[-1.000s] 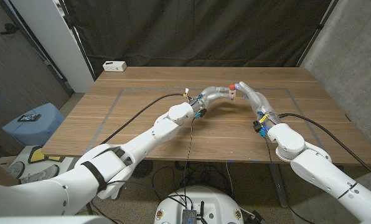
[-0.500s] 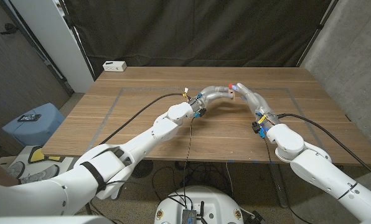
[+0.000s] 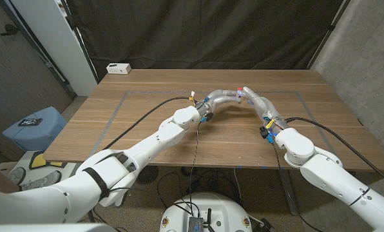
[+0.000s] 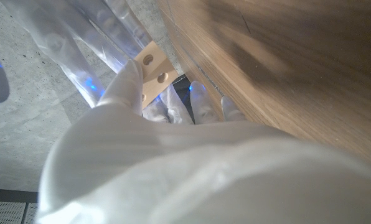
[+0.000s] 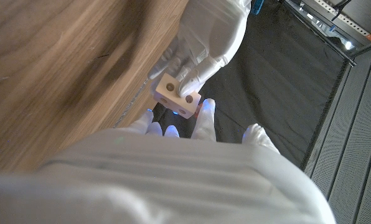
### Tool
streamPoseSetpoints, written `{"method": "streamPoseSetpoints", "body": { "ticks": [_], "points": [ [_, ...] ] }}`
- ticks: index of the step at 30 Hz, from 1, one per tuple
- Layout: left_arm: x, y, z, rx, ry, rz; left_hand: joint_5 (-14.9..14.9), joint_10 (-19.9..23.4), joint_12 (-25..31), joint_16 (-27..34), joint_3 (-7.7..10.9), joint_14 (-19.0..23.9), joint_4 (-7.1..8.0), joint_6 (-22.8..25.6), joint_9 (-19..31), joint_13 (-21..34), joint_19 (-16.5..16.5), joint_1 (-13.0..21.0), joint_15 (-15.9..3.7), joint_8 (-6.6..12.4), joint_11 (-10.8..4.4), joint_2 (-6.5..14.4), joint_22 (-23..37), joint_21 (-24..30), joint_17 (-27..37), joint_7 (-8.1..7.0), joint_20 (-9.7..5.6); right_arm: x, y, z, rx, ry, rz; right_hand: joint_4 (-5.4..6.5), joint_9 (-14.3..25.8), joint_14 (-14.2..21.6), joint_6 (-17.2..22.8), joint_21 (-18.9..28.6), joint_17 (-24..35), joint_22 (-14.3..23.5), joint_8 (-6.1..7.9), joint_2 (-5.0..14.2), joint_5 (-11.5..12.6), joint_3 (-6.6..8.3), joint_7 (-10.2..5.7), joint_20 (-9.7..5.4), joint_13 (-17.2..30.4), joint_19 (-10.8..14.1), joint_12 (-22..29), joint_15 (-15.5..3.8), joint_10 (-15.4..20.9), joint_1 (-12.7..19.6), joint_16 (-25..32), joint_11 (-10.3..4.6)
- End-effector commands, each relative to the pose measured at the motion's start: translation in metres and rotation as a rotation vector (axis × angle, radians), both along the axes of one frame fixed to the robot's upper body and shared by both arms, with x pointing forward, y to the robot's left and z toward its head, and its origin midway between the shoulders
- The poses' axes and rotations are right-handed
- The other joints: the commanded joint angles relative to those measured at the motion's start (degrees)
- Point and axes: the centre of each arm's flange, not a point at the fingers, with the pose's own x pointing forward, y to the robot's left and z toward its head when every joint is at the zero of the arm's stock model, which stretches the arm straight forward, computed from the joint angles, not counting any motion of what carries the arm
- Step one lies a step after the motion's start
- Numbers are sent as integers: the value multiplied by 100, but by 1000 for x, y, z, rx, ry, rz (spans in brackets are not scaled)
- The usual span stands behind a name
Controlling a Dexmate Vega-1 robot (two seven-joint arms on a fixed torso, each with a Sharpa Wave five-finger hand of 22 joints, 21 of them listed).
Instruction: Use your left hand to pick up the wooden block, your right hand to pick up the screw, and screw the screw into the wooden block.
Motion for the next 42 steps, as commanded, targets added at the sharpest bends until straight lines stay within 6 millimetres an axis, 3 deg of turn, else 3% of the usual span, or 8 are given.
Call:
{"method": "streamPoseSetpoints", "body": {
  "ticks": [1,22,42],
  "points": [
    [2,1,0,5,10,4,55,57,81,35,474,69,465,223,6,163,67,-110,-196,55,17,176,12,19,8,163,-7,-2,-9,1,25,-5,-24,3,2,-164,57,24,17,8,3,7,37,66,13,-6,8,6,62,-18,15,-22,35,12],
    [1,2,2,12,1,5,53,53,79,38,474,68,451,237,6,161,81,-97,-180,59,23,172,12,23,11,170,-12,-1,-27,3,67,-15,-61,-14,2,-97,37,33,13,7,-24,-11,33,90,126,-9,8,33,77,-26,87,-32,55,53],
    [-2,5,2,15,-9,5,53,45,77,38,476,66,454,230,6,160,85,-96,-187,55,20,182,12,22,15,173,-6,16,-21,10,31,-1,-13,7,3,-208,-355,16,30,8,-117,-57,22,78,130,68,11,-17,3,42,-114,-127,20,125]
  ]
}}
